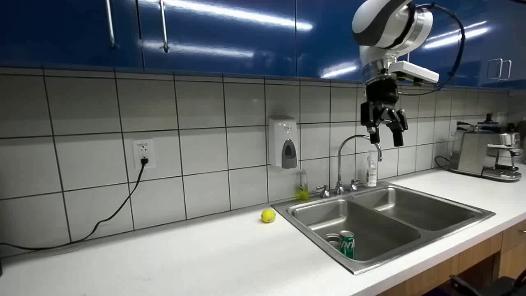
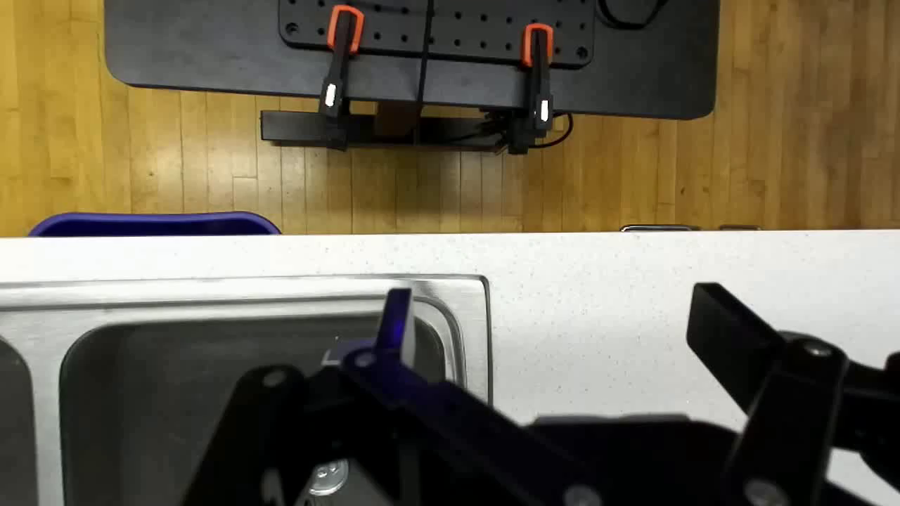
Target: Remove the can from the sink
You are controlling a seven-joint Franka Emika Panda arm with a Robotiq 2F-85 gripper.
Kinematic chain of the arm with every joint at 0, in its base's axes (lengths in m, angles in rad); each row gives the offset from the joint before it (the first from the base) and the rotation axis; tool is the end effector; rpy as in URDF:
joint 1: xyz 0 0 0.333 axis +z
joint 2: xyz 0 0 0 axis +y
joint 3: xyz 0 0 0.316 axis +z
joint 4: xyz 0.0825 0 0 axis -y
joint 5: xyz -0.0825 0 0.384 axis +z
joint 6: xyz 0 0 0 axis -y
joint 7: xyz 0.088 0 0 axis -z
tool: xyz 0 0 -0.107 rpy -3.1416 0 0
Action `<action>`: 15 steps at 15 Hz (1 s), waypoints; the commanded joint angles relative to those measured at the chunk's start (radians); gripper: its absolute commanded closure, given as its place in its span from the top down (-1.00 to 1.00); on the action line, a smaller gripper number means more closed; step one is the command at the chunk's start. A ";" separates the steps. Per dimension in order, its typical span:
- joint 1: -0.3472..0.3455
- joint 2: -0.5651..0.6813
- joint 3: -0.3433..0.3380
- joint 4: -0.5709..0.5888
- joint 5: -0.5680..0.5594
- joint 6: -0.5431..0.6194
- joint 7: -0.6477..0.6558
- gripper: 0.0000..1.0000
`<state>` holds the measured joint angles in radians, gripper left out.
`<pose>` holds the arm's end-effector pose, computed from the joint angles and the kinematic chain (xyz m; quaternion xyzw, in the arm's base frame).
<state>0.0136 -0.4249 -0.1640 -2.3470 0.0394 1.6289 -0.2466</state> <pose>0.3836 -0.0578 0.4704 -0.9859 -0.0555 0.1359 0.0799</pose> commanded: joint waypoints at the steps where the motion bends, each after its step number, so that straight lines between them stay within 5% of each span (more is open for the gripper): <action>1: -0.020 0.003 0.018 0.001 0.006 -0.001 -0.006 1.00; 15: -0.043 0.085 0.020 -0.219 0.033 0.501 0.019 1.00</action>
<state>-0.0015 -0.3537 -0.1651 -2.5240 0.0890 2.0406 -0.2468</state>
